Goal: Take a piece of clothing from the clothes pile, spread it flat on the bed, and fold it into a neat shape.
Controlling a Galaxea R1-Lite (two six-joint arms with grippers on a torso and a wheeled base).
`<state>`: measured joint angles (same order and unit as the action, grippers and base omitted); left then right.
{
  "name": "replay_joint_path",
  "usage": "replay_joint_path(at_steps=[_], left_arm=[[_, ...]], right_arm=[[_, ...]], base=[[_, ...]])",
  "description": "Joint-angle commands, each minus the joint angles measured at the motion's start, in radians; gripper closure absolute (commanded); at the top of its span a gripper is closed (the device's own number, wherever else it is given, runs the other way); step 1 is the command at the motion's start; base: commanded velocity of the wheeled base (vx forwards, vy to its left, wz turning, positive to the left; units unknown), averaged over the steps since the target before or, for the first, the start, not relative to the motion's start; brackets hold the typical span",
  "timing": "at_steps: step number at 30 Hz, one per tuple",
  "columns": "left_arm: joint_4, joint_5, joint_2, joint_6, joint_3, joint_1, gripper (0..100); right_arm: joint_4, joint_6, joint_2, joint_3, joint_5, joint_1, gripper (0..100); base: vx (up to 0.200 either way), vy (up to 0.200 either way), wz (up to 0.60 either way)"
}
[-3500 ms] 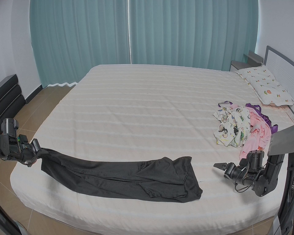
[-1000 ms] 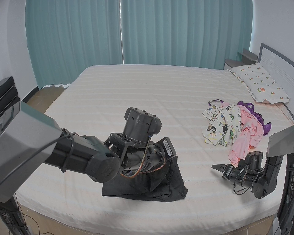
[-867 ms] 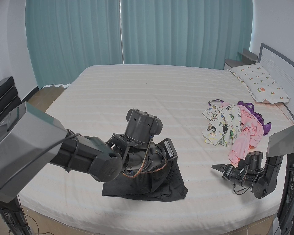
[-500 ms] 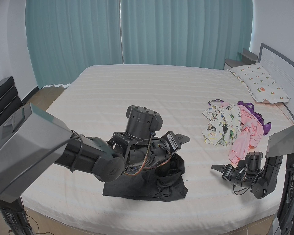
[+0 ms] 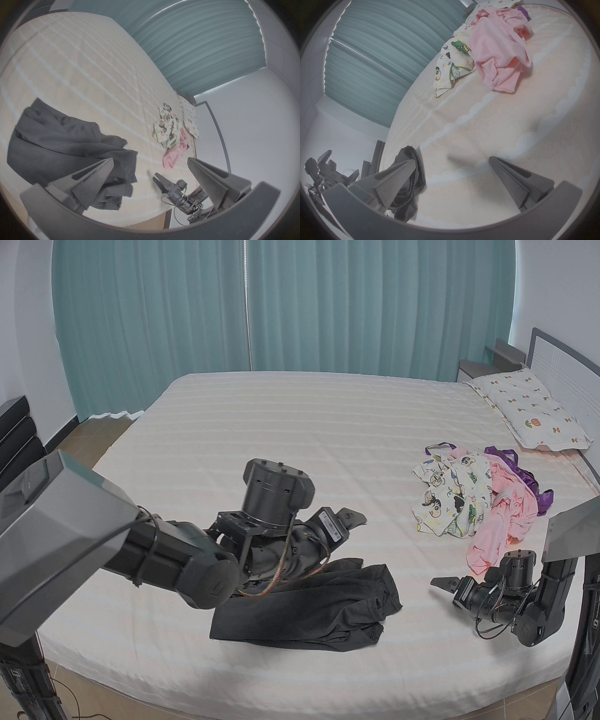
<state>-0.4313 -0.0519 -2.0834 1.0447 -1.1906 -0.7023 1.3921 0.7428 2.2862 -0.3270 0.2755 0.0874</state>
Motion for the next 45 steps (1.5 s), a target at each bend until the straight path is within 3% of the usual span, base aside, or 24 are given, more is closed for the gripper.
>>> replay_joint_path(at_steps=[1,4,7,10,12,13,16,20,27,39,40,45], left_arm=[[0.000,-0.014,0.105,0.037,0.117,0.127,0],[-0.004,-0.037,0.144,0.060,0.213,0.228,0],[-0.006,-0.121,0.172,0.060,0.347,0.386,0],[-0.006,-0.154,0.172,0.058,0.384,0.451,0],[-0.006,-0.200,0.163,0.058,0.436,0.550,0],[-0.006,-0.200,0.163,0.058,0.436,0.550,0],[-0.017,-0.278,0.164,0.052,0.505,0.623,0],[-0.066,-0.304,0.180,0.055,0.539,0.641,0],[-0.087,-0.307,0.174,0.055,0.566,0.638,0],[-0.092,-0.307,0.164,0.052,0.572,0.633,0],[-0.092,-0.307,0.163,0.052,0.572,0.633,0],[-0.092,-0.307,0.158,0.052,0.574,0.632,0]], right_arm=[[0.016,0.001,-0.016,0.006,-0.006,0.009,0],[0.036,0.017,-0.043,0.009,-0.007,0.025,0],[0.031,0.052,-0.099,-0.004,-0.015,0.072,0],[0.024,0.052,-0.120,-0.014,-0.016,0.097,0],[0.001,0.050,-0.143,-0.047,-0.029,0.170,0],[0.001,0.050,-0.143,-0.047,-0.029,0.170,0],[-0.134,0.030,-0.165,-0.164,-0.131,0.290,0],[-0.252,-0.043,-0.178,-0.225,-0.139,0.364,0],[-0.263,-0.224,-0.132,-0.241,-0.130,0.399,0],[-0.266,-0.278,-0.090,-0.228,-0.090,0.436,0],[-0.265,-0.284,-0.080,-0.230,-0.091,0.440,100],[-0.254,-0.303,-0.102,-0.191,-0.088,0.443,100]], base=[[0.000,0.000,0.00],[0.000,0.000,0.00],[0.000,0.000,0.00],[0.000,0.000,0.00],[0.000,0.000,0.00],[0.000,0.000,0.00],[0.000,0.000,0.00],[0.000,0.000,0.00],[0.000,0.000,0.00],[0.000,0.000,0.00],[0.000,0.000,0.00],[0.000,0.000,0.00]])
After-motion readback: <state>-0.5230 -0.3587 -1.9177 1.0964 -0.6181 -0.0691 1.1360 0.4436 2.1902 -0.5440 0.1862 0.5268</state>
